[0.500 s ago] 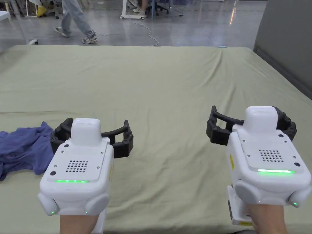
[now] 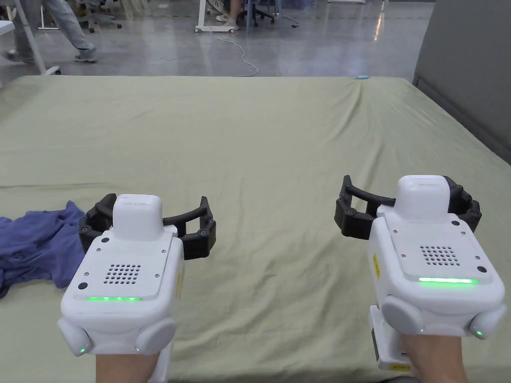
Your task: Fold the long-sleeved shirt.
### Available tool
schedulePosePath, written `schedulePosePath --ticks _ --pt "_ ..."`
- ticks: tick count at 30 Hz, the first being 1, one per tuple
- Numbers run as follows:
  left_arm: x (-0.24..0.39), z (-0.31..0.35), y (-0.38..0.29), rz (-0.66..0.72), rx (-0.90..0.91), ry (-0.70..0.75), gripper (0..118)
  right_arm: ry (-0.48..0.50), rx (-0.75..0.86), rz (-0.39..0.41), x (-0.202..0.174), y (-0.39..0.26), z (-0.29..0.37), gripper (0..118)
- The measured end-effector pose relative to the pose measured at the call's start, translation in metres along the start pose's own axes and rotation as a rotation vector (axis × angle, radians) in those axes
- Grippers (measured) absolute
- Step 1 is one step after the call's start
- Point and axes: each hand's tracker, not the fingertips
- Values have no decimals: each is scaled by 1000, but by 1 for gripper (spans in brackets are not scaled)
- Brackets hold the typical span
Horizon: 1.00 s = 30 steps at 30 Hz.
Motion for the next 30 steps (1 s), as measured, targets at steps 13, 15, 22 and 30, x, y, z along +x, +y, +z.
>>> schedulePosePath --ticks 13,15,22,30 --pt "-1 1 -2 -10 18 3 118 -17 -12 17 1 -2 -1 118" --pt "-2 1 0 -6 13 -2 118 -13 -11 11 1 -2 -1 118" --pt "-1 0 3 -3 4 -2 118 -17 -8 9 1 1 -2 118" --pt "0 1 6 -8 25 1 118 -23 -22 -5 4 2 -2 118"
